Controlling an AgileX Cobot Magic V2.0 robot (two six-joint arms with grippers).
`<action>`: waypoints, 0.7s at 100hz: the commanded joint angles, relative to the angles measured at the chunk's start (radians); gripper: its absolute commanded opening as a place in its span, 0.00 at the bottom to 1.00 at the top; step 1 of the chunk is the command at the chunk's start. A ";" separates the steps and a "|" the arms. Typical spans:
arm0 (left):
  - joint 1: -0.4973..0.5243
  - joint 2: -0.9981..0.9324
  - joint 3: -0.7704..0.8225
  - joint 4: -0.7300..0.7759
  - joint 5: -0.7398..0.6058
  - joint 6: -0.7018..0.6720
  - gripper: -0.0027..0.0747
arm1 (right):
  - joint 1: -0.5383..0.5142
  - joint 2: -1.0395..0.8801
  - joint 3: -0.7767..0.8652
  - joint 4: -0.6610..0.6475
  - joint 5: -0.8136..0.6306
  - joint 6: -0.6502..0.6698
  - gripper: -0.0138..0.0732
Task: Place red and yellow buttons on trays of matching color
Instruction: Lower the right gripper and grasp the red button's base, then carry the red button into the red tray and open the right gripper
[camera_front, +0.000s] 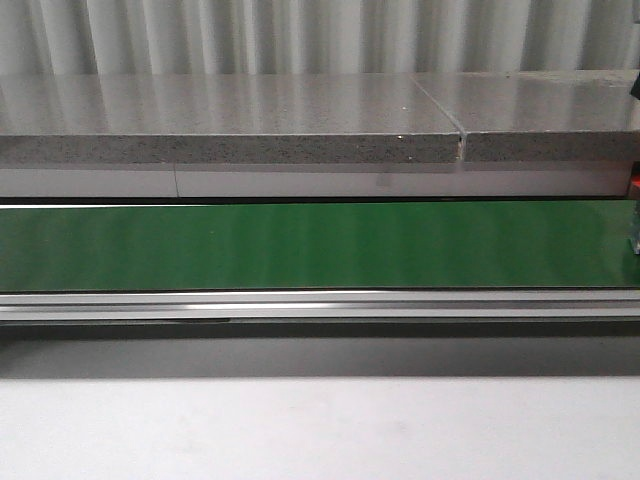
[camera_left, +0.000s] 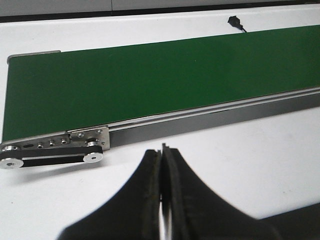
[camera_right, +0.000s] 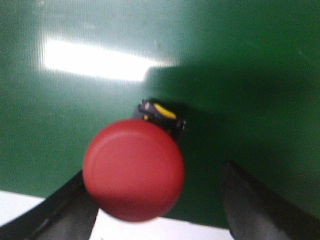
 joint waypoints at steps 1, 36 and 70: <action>-0.009 0.008 -0.023 -0.015 -0.065 0.000 0.01 | 0.001 -0.031 -0.031 0.014 -0.092 -0.016 0.76; -0.009 0.008 -0.023 -0.015 -0.065 0.000 0.01 | 0.001 -0.031 -0.031 0.012 -0.133 0.032 0.31; -0.009 0.008 -0.023 -0.015 -0.065 0.000 0.01 | -0.024 -0.080 -0.068 -0.059 -0.108 0.201 0.30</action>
